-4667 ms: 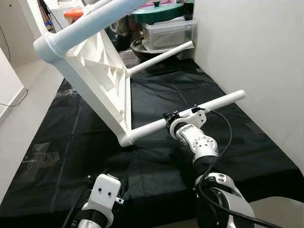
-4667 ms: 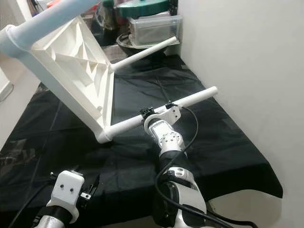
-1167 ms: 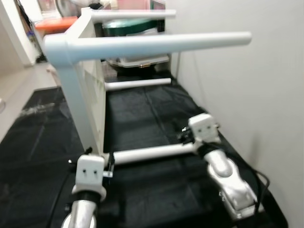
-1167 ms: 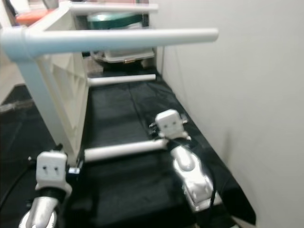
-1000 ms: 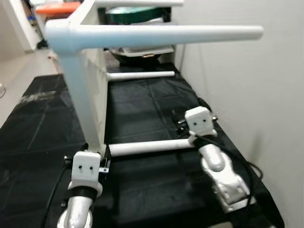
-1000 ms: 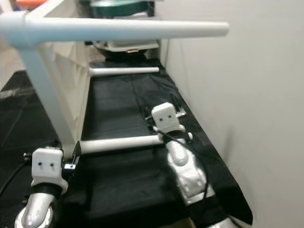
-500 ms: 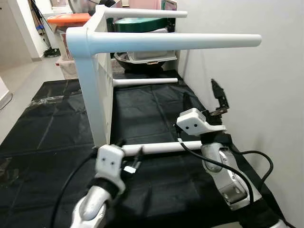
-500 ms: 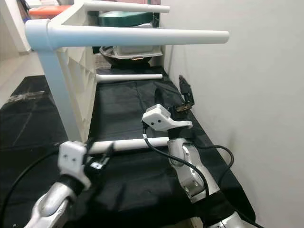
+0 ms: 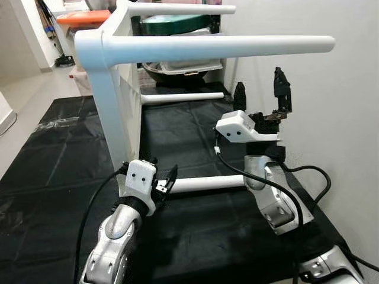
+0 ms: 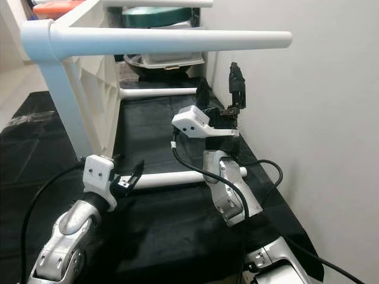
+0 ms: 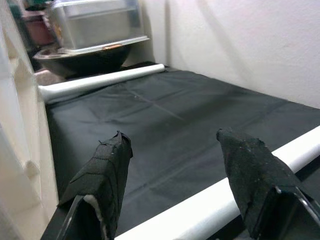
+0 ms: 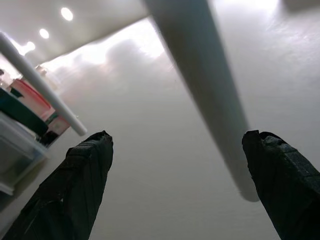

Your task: Building children table

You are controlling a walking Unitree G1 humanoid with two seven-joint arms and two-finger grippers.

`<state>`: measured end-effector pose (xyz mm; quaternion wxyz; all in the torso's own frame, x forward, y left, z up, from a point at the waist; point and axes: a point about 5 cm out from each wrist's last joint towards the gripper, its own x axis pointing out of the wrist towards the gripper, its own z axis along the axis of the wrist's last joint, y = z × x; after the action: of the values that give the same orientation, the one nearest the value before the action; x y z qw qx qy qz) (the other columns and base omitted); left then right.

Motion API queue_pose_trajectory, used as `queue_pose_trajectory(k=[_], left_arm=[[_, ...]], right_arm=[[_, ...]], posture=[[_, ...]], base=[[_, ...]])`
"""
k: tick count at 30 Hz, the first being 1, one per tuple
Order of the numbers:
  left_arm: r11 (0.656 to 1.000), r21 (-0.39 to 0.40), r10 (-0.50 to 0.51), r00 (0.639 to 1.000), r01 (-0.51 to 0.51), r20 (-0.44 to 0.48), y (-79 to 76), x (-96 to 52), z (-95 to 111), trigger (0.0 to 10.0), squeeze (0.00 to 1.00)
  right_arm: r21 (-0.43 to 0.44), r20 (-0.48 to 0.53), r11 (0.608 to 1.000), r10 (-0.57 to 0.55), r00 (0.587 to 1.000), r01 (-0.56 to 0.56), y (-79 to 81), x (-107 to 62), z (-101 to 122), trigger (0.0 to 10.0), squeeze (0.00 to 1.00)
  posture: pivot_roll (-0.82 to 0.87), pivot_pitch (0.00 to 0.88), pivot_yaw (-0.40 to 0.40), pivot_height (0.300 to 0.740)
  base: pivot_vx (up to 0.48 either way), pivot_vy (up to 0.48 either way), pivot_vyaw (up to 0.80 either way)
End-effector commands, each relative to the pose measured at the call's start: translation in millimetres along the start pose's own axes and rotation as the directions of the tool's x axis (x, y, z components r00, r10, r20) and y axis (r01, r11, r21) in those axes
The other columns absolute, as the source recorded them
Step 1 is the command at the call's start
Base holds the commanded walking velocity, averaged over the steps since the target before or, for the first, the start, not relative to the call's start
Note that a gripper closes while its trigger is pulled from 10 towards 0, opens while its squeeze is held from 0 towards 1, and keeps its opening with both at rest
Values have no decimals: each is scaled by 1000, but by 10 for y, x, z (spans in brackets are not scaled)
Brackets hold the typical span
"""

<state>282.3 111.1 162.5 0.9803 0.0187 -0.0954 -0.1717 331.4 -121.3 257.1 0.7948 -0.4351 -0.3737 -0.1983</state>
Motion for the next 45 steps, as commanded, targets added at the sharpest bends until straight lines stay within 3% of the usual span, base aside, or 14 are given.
queue_pose_trajectory(k=[1, 3, 10, 24, 30, 35, 37, 39, 45], left_arm=[[1000, -14, -10, 1000, 10, 14, -16, 47, 30, 10000, 0], [999, -28, -19, 999, 20, 27, -49, 137, 51, 10000, 0], [999, -37, -3, 1000, 4, 28, -55, 200, 20, 10000, 0], [996, -31, 86, 996, -86, -4, 180, 124, -91, 10000, 0], [996, -21, 87, 996, -87, -2, 207, 143, -91, 10000, 0], [997, -5, 79, 997, -79, 1, 213, 169, -90, 10000, 0], [997, -5, 79, 997, -79, 1, 213, 169, -90, 10000, 0], [997, 5, 71, 997, -71, -2, 224, 175, -100, 10000, 0], [998, 12, 59, 998, -59, -9, 230, 182, -119, 10000, 0]], right_arm=[[-17, 11, 999, -30, 999, 31, -25, 61, 10, 10000, 0], [-42, 28, 998, -49, 998, 50, -20, 150, 9, 10000, 0], [-91, 57, 991, -94, 994, 99, -29, 332, 6, 10000, 0], [-141, 70, 968, -201, 977, 209, -58, 575, 23, 10000, 0], [-135, 81, 969, -197, 977, 207, -34, 507, 39, 10000, 0], [-124, 80, 973, -184, 980, 193, 39, 204, 46, 10000, 0], [-124, 80, 973, -184, 980, 193, 39, 204, 46, 10000, 0], [-127, 72, 968, -210, 975, 218, 39, 93, 55, 10000, 0], [-143, 90, 941, -296, 951, 307, -55, 181, 80, 10000, 0]], posture=[[-23, 89, 26, 740], [-23, 110, 23, 740], [-23, 141, 18, 740], [-10, 170, 12, 740], [-11, 167, 12, 740], [-5, 157, 28, 740], [-5, 157, 28, 740], [-6, 149, 40, 740], [-1, 143, 46, 740]], base=[[0, 0, 0], [0, 0, 0], [0, 0, 0], [0, 0, 0], [0, 0, 0], [0, 0, 0], [0, 0, 0], [0, 0, 0], [0, 0, 0]])
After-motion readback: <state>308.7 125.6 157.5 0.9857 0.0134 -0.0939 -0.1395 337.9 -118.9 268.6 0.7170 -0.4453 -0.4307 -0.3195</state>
